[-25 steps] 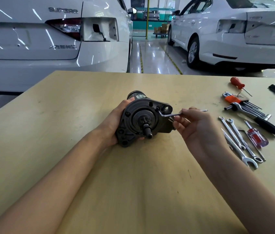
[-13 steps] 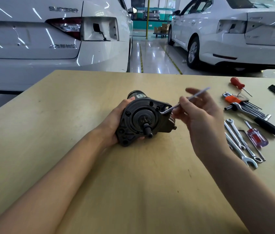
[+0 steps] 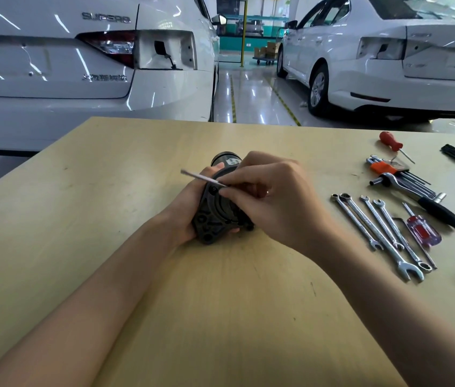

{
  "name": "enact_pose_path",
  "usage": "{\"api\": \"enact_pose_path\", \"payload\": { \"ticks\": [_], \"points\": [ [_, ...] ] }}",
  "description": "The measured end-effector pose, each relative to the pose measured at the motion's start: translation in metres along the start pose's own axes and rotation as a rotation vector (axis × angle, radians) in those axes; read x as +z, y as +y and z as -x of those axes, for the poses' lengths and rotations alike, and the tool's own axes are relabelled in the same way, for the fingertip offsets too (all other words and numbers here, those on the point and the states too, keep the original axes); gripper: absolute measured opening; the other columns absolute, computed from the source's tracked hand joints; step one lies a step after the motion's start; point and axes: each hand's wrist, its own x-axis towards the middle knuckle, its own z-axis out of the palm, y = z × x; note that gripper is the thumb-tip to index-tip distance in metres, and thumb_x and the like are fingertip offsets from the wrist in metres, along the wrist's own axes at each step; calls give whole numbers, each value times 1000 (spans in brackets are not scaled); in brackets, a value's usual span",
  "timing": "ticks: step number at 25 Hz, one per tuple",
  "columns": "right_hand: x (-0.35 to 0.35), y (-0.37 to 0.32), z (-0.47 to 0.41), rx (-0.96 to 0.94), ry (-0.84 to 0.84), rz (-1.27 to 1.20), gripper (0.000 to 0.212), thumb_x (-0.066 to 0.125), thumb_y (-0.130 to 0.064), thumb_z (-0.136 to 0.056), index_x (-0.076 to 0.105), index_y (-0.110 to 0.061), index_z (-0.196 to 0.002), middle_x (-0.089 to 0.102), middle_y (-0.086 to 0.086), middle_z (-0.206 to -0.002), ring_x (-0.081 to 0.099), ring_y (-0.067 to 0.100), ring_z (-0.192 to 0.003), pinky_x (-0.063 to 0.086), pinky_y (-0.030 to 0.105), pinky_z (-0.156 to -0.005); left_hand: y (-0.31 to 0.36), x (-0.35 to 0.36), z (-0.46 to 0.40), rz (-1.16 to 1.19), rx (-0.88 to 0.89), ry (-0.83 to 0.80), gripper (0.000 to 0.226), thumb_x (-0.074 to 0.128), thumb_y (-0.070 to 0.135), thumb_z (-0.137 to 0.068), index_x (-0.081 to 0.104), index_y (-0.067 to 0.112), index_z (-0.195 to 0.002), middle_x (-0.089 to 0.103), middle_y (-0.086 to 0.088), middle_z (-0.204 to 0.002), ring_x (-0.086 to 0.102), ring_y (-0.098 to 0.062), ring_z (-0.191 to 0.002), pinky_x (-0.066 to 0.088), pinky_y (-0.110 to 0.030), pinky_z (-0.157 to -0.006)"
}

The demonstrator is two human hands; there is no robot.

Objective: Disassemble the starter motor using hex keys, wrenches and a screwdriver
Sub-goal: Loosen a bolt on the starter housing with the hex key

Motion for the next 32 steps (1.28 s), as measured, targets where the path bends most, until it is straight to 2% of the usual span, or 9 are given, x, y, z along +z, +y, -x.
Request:
{"api": "enact_pose_path", "payload": {
  "ticks": [3,5,8,11,14,21,28,32],
  "points": [
    [-5,2,12,127,230,-312,11,73,-9,-78,75,-17,-86,64,-6,-73,56,3,-62,46,19,-58,1,0,1,-3,13,-24,44,49,55,-79,77,22,-81,73,-8,-82,70,-22,-70,57,-36,-57],
    [-13,6,21,317,351,-637,7,68,-7,-82,70,-13,-84,64,0,-68,55,9,-55,44,20,-51,1,0,1,-20,-9,-15,45,47,56,-81,78,24,-81,74,-5,-83,70,-20,-70,58,-36,-56],
    [-19,15,27,703,470,-1062,6,56,-2,-91,59,-5,-86,56,8,-67,53,14,-49,45,22,-46,1,-2,0,-30,-28,-15,48,42,55,-89,78,25,-80,74,-2,-81,70,-17,-70,58,-33,-58],
    [-17,22,27,919,539,-1294,12,46,-2,-95,52,-7,-86,53,8,-67,55,13,-46,47,19,-44,1,-1,0,-28,-28,-18,48,42,56,-88,78,24,-80,74,-2,-82,70,-16,-71,57,-31,-58],
    [-12,23,27,963,559,-1355,13,42,-2,-95,50,-8,-86,54,7,-64,56,14,-46,47,19,-43,1,-1,0,-24,-24,-18,47,41,54,-90,78,26,-80,74,-1,-81,70,-16,-70,57,-32,-57],
    [-14,23,27,976,592,-1328,17,41,-1,-96,49,-7,-81,53,7,-60,57,14,-45,49,20,-45,1,0,0,-10,-26,-25,50,37,52,-94,78,26,-78,74,-1,-79,70,-16,-68,58,-33,-56],
    [-11,25,26,946,612,-1317,17,44,0,-96,51,-5,-81,57,6,-53,60,16,-47,52,21,-48,1,0,0,3,-31,-26,50,38,52,-93,78,23,-80,73,-5,-79,69,-19,-66,58,-37,-56],
    [-12,24,27,902,605,-1328,13,48,1,-94,52,-3,-82,59,8,-56,64,19,-52,54,23,-52,1,1,1,8,-24,-27,51,38,51,-94,77,21,-84,73,-8,-84,69,-22,-67,58,-37,-55]
  ]
}}
